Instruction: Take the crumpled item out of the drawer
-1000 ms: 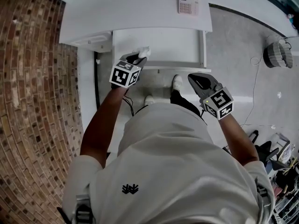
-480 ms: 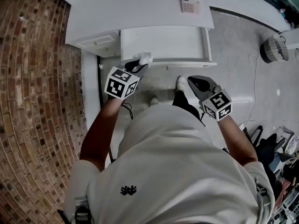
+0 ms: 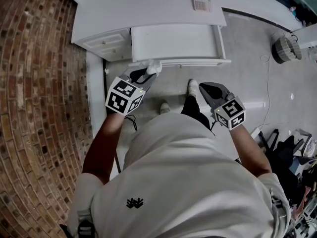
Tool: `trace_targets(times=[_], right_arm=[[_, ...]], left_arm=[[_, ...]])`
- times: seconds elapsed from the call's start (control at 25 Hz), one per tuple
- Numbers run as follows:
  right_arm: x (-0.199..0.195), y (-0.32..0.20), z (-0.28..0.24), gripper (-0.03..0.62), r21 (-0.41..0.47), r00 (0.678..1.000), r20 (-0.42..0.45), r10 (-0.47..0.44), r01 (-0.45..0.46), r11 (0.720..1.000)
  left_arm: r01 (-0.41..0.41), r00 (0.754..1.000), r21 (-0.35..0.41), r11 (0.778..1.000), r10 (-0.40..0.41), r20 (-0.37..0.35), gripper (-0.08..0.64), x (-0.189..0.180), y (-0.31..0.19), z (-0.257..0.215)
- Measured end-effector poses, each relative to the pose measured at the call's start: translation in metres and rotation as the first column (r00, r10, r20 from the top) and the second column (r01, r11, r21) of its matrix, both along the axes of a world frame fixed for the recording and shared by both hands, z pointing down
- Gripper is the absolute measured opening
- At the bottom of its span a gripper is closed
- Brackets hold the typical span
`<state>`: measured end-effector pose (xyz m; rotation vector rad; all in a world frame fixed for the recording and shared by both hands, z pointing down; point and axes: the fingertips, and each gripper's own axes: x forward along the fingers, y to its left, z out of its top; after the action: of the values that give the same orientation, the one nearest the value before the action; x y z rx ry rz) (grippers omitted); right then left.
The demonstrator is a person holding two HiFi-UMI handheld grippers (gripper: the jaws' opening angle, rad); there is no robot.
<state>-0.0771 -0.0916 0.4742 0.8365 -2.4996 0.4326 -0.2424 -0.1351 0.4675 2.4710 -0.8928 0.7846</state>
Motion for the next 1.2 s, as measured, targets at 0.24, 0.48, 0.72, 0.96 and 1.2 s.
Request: trace_targets(times=[0.24, 0.48, 0.72, 0.96, 1.2], right_arm=[[-0.007, 0.020, -0.005, 0.012, 0.011, 1.000, -0.013, 0.006, -0.006, 1.000], [-0.008, 0.033, -0.006, 0.012, 0.022, 1.000, -0.023, 0.014, -0.014, 1.000], [-0.010, 0.041, -0.008, 0.012, 0.032, 0.999, -0.032, 0.013, -0.012, 0.999], [-0.015, 0.044, -0.013, 0.012, 0.051, 0.999, -0.040, 0.005, -0.003, 0.999], [-0.018, 0.043, -0.017, 0.012, 0.059, 0.999, -0.043, -0.004, 0.006, 0.998]], left_arm=[[-0.025, 1.000, 0.017, 1.000, 0.025, -0.006, 0.123, -0.004, 0.028, -0.010], [-0.046, 0.999, 0.038, 0.998, 0.047, -0.006, 0.123, -0.006, 0.046, -0.019], [-0.052, 0.999, 0.052, 0.997, 0.053, -0.011, 0.123, -0.008, 0.055, -0.027], [-0.053, 0.998, 0.065, 0.996, 0.055, -0.022, 0.123, -0.012, 0.062, -0.034], [-0.055, 0.998, 0.083, 0.995, 0.057, -0.029, 0.123, -0.012, 0.066, -0.043]])
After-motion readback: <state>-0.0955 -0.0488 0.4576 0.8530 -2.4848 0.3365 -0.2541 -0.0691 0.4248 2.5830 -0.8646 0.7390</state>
